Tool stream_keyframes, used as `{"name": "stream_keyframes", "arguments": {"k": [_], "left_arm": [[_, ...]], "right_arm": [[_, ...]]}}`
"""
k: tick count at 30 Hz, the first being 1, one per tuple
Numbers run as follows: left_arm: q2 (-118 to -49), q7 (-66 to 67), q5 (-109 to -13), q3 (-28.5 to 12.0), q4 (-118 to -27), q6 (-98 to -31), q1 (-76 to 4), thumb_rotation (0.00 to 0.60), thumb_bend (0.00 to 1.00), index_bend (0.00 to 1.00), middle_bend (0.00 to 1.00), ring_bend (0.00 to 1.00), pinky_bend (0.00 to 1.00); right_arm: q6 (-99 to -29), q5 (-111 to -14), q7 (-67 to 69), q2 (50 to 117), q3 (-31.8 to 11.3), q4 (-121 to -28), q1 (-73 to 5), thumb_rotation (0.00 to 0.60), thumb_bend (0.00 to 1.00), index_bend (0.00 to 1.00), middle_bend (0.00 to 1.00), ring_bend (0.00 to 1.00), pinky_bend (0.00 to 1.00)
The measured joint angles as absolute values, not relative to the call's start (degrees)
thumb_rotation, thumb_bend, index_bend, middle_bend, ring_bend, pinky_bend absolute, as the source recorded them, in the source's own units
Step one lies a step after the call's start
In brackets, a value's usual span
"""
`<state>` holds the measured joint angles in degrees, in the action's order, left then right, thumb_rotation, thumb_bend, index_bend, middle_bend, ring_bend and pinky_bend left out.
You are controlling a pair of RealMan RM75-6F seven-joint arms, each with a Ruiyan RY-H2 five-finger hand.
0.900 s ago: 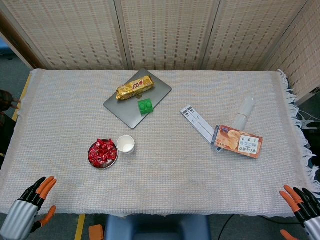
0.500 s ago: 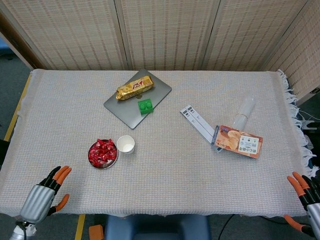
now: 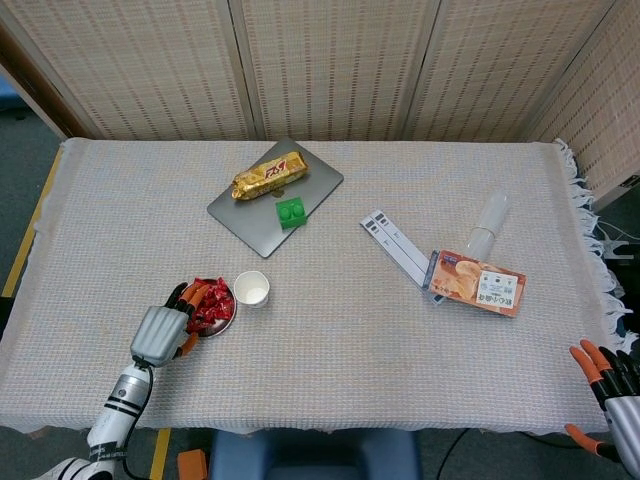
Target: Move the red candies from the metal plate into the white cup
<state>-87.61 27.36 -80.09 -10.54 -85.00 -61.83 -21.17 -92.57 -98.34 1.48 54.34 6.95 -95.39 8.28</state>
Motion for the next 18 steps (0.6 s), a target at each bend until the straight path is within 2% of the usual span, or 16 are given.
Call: {"name": "stream_keyframes", "arguments": {"k": [6,9,15,18], "left_arm": [[-90.0,30.0,-74.8,-11.9,-81.2,-57.2,-25.4,0.6,0.36,0.0,0.07,0.1,0.79],[-91.4,32.2,-72.5,-12.0,-79.6,-56.0,-27.0,0.6,0.36,0.02,0.1,0.16,0.83],[-93.9,34.6,-69.9,-11.6,-75.7,-56.2,-29.0,0.6,0.36,0.18,0.24,0.29,0.89],[-94.4,33.9,-70.1,-10.9,-74.7,-56.8,-29.5,0.6,0.36,0.26,0.32,0.33,0.9]], "right_arm": [[-91.8,-96.5,1.2,54.4,6.4,-95.9,8.2,0.6,0.04,0.0,0.0,0.0,0.0],[-91.3,-95.8,1.2,54.3,6.1,-96.0,8.0,0.6,0.04,0.0,0.0,0.0,0.0],[-91.1,-95.8,1.7,54.0,6.2,-96.0,7.9,0.6,0.04,0.0,0.0,0.0,0.0],[-91.2,-96.1,1.8,54.0,6.4,-95.9,8.0,0.6,0.04,0.0,0.0,0.0,0.0]]}}
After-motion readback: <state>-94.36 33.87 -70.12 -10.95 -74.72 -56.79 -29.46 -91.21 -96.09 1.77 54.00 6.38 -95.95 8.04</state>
